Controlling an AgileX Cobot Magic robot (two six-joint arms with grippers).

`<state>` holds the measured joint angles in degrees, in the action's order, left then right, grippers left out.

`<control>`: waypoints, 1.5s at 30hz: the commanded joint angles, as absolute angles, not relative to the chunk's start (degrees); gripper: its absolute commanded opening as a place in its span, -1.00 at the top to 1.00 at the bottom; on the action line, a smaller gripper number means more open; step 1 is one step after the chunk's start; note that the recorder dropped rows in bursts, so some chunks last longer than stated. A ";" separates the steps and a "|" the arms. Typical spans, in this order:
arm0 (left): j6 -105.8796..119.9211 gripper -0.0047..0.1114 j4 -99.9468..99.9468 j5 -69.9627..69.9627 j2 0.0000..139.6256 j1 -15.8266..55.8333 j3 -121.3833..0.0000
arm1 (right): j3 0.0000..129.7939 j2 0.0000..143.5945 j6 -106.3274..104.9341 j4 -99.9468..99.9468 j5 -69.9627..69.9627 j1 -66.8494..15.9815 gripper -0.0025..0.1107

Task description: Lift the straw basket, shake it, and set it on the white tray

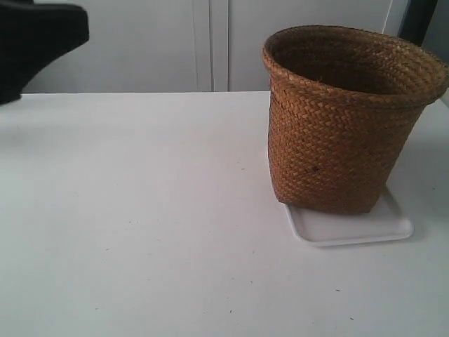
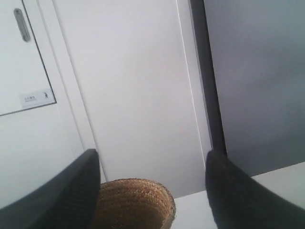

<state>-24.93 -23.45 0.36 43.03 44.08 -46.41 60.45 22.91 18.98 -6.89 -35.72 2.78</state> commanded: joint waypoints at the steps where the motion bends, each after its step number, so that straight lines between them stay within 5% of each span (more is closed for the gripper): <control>1: -24.67 -0.27 -23.94 -3.69 34.94 44.09 -37.80 | 57.56 11.99 19.31 -7.31 -39.48 2.71 -0.10; 7: -24.39 -0.27 -23.94 -8.24 26.01 44.09 -27.15 | 55.91 0.00 19.31 -8.53 -45.05 2.71 -0.10; 20: -19.26 -0.27 -23.74 -12.93 17.99 44.09 -8.54 | 53.64 0.00 19.31 -8.56 -56.54 2.71 -0.10; 26: 0.00 -0.27 -3.43 -21.87 17.72 42.72 -0.11 | 53.64 0.00 19.31 -8.56 -56.91 2.71 -0.10; 32: 8.58 -0.27 10.09 -22.78 17.72 41.76 0.00 | 53.64 0.00 19.31 -8.56 -56.91 2.71 -0.10; 39: -6.08 -0.27 11.45 -3.81 17.72 41.76 0.00 | 53.64 0.00 19.31 -8.56 -56.91 2.71 -0.10; 45: 0.00 -0.27 11.45 -7.08 17.59 41.76 0.00 | 53.64 0.00 19.31 -8.56 -56.91 2.71 -0.10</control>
